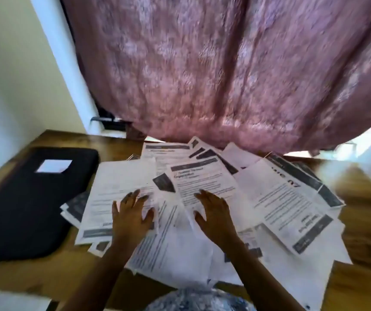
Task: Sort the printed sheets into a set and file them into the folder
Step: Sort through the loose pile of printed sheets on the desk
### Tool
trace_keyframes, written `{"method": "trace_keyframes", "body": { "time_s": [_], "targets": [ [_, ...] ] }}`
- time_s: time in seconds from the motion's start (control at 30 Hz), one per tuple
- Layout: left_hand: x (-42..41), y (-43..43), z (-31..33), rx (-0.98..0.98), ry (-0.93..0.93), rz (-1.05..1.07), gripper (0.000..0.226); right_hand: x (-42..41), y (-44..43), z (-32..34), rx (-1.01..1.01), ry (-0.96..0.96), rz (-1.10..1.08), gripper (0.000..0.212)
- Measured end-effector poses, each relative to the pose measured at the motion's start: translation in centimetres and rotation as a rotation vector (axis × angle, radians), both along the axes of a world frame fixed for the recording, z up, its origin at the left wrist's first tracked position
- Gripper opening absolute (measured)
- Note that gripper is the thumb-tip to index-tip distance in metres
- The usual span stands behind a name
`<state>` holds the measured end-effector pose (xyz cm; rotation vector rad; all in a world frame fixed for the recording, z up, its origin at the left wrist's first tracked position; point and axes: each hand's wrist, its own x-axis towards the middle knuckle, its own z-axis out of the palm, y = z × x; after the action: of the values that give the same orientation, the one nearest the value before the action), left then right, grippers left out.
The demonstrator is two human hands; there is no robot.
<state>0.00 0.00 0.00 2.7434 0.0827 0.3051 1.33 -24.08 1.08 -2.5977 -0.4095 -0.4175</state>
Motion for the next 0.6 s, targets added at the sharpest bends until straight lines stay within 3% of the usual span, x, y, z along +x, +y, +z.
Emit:
{"method": "trace_keyframes", "body": {
  "time_s": [0.17, 0.23, 0.33, 0.47, 0.6],
  "targets": [
    [-2.2, 3.2, -3.5, 0.014, 0.209, 0.089, 0.08, 0.5, 4.1, -2.2, -0.045, 0.189, 0.144, 0.044],
    [-2.4, 3.5, -3.9, 0.04, 0.249, 0.071, 0.086, 0.8, 6.0, -2.2, -0.068, 0.193, 0.173, 0.033],
    [-2.5, 3.3, -3.9, 0.055, 0.269, 0.074, 0.078, 0.8, 8.5, -1.8, -0.126, 0.207, 0.143, 0.021],
    [-2.8, 3.4, -3.9, 0.011, 0.213, 0.07, 0.067, 0.9, 11.6, -1.1, 0.02, 0.492, -0.022, 0.031],
    [-3.1, 3.8, -3.8, -0.162, 0.105, 0.091, 0.07, 2.0, 12.6, -0.6, 0.189, 0.713, -0.058, 0.046]
  ]
}}
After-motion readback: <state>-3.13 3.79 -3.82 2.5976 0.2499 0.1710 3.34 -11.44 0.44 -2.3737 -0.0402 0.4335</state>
